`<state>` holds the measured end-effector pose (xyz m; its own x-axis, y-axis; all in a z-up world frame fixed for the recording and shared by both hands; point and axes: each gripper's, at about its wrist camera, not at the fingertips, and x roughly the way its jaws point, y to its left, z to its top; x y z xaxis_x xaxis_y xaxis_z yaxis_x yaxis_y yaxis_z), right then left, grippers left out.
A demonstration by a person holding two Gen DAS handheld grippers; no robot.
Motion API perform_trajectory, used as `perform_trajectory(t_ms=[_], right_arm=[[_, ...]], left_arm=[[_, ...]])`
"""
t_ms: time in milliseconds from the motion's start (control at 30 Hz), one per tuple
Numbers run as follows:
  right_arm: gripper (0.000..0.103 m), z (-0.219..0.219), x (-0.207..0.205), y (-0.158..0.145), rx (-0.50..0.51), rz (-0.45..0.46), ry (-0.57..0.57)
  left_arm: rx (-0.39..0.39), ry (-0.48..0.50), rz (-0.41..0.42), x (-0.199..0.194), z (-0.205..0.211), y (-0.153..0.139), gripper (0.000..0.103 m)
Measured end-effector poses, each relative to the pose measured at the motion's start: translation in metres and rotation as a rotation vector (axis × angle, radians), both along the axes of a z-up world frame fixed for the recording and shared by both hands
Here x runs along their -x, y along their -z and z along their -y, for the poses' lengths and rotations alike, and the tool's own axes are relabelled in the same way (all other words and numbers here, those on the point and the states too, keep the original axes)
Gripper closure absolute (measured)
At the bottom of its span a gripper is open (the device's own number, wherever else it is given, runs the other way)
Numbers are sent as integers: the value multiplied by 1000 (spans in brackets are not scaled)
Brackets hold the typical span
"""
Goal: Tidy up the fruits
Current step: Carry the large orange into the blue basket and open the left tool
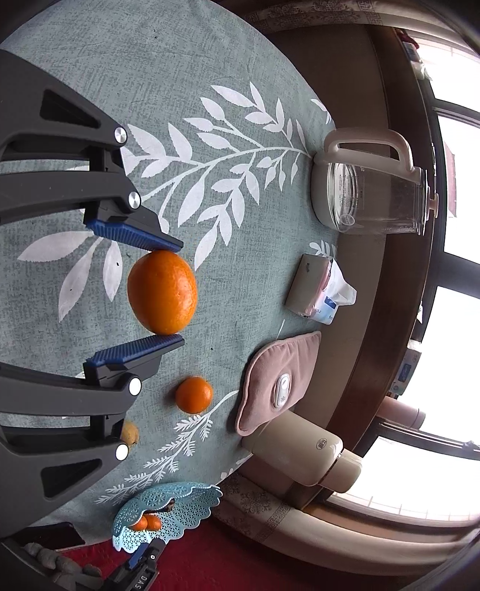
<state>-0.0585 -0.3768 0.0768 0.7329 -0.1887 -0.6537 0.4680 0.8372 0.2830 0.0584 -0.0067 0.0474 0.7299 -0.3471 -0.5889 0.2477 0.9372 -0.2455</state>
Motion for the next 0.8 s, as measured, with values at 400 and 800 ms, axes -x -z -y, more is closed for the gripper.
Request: perform_trajectory(t_ms=[400,800], right_arm=[[50,32,39,0,-26,59,66],[50,55,57,-3,-52,114,77]], left_arm=[[23,201,-9,28,63,-19,57],[38,452,9,56,165,-40,57]])
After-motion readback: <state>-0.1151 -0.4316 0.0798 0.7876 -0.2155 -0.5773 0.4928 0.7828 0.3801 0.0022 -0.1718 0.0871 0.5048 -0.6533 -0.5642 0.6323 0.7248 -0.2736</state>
